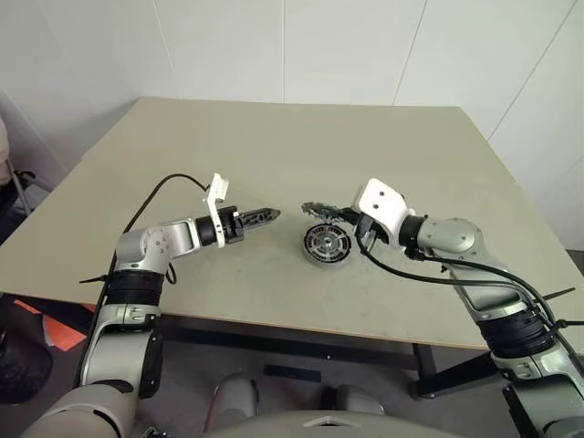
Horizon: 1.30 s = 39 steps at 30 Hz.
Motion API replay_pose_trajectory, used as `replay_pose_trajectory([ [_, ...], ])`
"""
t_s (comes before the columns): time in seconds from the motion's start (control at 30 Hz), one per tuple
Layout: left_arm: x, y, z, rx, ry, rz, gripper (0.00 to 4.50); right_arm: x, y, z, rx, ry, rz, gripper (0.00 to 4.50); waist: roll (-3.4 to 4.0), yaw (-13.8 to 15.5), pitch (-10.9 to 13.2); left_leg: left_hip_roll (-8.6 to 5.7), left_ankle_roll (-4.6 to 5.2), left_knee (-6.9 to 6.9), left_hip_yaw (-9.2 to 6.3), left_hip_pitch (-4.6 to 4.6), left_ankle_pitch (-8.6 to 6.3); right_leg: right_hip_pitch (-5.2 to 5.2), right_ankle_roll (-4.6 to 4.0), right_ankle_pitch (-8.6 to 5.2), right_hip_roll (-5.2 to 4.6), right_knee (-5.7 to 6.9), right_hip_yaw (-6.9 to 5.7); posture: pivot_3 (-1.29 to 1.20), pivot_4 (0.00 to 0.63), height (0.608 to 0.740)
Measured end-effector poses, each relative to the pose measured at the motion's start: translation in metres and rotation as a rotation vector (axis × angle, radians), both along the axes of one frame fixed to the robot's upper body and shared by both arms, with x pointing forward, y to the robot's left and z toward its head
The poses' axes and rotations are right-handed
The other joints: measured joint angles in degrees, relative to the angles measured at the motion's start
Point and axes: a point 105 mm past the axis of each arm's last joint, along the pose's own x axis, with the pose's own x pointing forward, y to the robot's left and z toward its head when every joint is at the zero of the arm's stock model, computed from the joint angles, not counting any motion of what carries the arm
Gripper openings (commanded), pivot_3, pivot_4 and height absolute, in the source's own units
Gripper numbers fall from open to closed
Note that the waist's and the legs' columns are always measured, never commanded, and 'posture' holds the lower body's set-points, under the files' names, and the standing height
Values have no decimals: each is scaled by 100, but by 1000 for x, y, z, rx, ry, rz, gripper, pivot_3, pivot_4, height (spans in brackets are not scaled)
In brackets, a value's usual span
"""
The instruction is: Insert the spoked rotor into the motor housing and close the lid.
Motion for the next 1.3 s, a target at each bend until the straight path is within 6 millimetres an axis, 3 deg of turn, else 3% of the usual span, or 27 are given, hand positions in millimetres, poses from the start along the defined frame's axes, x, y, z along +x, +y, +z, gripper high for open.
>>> replay_pose_trajectory([
  [0.2, 0, 0, 0, 1, 0, 2, 3028, 25, -23, 9, 18, -92, -146, 32, 0, 4, 0, -2, -15, 0, 1, -15, 9, -17, -1, 1, 0, 1, 1, 0, 0, 740],
  [0.47, 0, 0, 0, 3, 0, 3, 3028, 31, -26, -11, 28, -61, -181, 32, 0, -9, 0, -1, 1, 0, 4, -23, 18, -27, -2, 1, 0, 3, 3, 0, 0, 740],
  [0.77, -1, 0, 0, 7, -7, 3, 3028, 24, -30, -25, -39, -88, -144, 32, -1, -5, 0, -2, -11, 0, 3, -6, 8, -12, -2, 1, 0, 6, 4, 0, 0, 740],
  [1.03, -2, 1, -3, 10, 3, 9, 3028, 10, -51, -36, -64, -42, -124, 32, -2, 1, -1, -1, 8, -1, 3, 29, -6, 55, 1, -2, 0, -9, 2, 0, 0, 740],
  [1.3, -1, 0, -2, 11, -3, 7, 3028, 6, -36, -36, -170, -86, -51, 32, -3, -36, -2, 1, 10, -4, 3, 25, -6, 52, 0, -4, 2, -10, 2, 0, 0, 740],
])
